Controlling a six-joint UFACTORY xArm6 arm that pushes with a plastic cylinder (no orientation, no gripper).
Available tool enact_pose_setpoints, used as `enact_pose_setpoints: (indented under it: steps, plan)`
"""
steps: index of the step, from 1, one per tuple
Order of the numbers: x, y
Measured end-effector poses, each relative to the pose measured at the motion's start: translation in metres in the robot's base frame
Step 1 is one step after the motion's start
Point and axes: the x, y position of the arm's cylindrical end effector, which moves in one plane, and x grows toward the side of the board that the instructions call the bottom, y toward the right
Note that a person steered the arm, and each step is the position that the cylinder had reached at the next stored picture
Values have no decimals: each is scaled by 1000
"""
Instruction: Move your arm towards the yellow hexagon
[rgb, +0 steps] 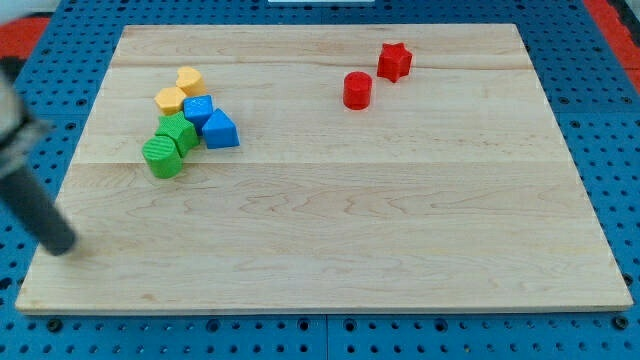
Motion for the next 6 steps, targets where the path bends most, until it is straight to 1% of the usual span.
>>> enact_pose_setpoints:
  steps: [1, 2, 4, 6]
  plan:
    - [-14, -2]
    - [-61, -2]
    - [-137, 86]
    - [-198, 94]
